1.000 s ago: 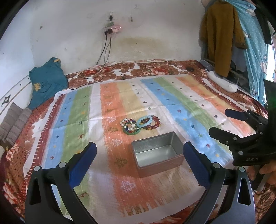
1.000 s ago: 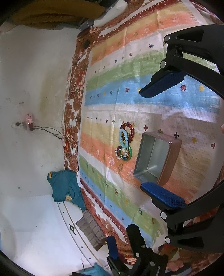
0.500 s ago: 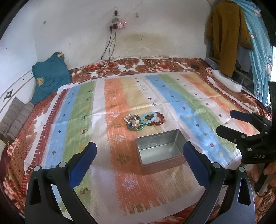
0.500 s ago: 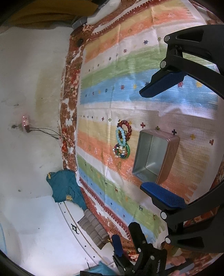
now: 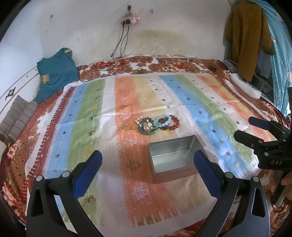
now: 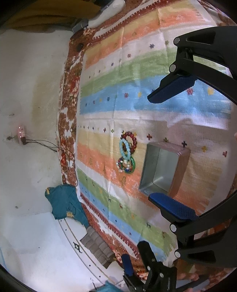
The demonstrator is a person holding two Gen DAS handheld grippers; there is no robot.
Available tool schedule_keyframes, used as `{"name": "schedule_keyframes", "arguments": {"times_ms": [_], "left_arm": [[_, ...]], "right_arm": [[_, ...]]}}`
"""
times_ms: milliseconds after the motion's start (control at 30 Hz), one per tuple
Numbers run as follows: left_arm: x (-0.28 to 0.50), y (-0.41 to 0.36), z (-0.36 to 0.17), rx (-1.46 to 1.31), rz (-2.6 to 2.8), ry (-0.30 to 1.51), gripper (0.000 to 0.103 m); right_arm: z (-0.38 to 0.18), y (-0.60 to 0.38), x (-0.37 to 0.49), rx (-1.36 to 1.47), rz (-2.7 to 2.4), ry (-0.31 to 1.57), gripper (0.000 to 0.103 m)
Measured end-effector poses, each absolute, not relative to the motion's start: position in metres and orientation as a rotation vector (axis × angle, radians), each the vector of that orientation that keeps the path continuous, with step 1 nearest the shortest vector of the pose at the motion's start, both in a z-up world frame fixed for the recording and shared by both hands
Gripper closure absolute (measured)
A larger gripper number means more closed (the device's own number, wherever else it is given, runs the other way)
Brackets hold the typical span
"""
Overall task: Organize jewelry
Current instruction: 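Move both tools toward the bracelet cluster beside the silver tin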
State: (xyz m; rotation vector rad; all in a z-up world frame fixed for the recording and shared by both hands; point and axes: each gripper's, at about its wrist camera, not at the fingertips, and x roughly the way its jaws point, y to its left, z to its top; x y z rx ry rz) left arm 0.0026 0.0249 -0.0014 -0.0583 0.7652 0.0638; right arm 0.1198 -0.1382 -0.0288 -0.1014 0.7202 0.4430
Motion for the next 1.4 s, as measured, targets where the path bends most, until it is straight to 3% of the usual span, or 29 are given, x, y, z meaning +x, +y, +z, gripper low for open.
{"name": "schedule_keyframes", "arguments": {"times_ms": [1400], "left_arm": [[0.104,0.056,-0.005,-0.039,0.114,0.846,0.005]], "right_arm": [[-0.042,-0.122,0.199,-0.084,0.409,0.829,0.004]]}}
